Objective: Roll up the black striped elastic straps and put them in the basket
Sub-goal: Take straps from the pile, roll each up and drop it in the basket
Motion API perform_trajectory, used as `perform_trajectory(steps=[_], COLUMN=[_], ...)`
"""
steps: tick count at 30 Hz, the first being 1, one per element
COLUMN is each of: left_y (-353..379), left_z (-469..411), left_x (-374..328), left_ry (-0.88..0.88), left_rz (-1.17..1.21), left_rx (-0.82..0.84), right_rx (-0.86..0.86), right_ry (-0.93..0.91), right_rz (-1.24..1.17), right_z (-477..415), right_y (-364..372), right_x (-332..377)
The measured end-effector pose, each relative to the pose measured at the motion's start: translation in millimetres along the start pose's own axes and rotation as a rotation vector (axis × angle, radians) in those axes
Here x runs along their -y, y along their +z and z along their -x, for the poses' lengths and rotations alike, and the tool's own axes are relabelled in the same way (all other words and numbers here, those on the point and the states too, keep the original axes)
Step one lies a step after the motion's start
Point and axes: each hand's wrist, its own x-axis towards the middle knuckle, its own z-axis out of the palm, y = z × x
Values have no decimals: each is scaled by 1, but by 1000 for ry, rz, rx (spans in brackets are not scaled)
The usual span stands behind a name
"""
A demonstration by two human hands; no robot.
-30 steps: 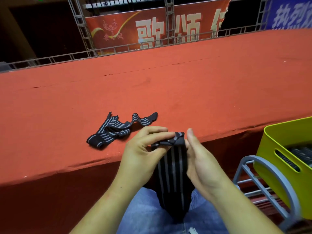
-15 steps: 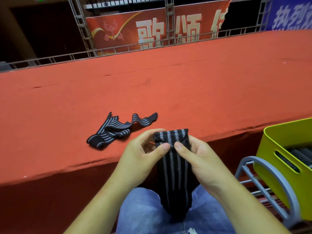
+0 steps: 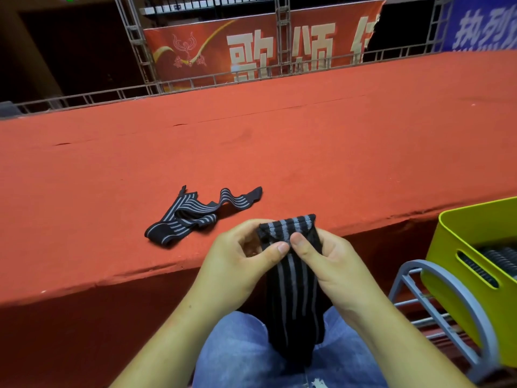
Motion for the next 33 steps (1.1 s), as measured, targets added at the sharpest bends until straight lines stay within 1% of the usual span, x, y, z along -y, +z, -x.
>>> perform_trajectory(steps=[3,6,10,17,20,28,33], left_y=[0,-1,-2,0,6,21,16], left_z=[0,0,-1,-1,1,5,4], left_x=[-2,-2,-2,-1,0,1,-2], left_ry=[36,58,78,94,105,78,117], left_rz=[-21,-38,-65,-115,-134,-16,-53], left_rx=[-33,-92,-158,-168,-138,-166,-163], right_rx=[21,38,20,-16,-10,-8,-39], right_ry=[72,119,147,165,180,153,127], right_rz=[-29,18,71,66,70,54,51], right_z=[-1,-1,1,0,1,5,5], right_y=[-2,-4,-5,1,6,20,19], right_x=[-2,-7,-12,-7,-8,-9,-5])
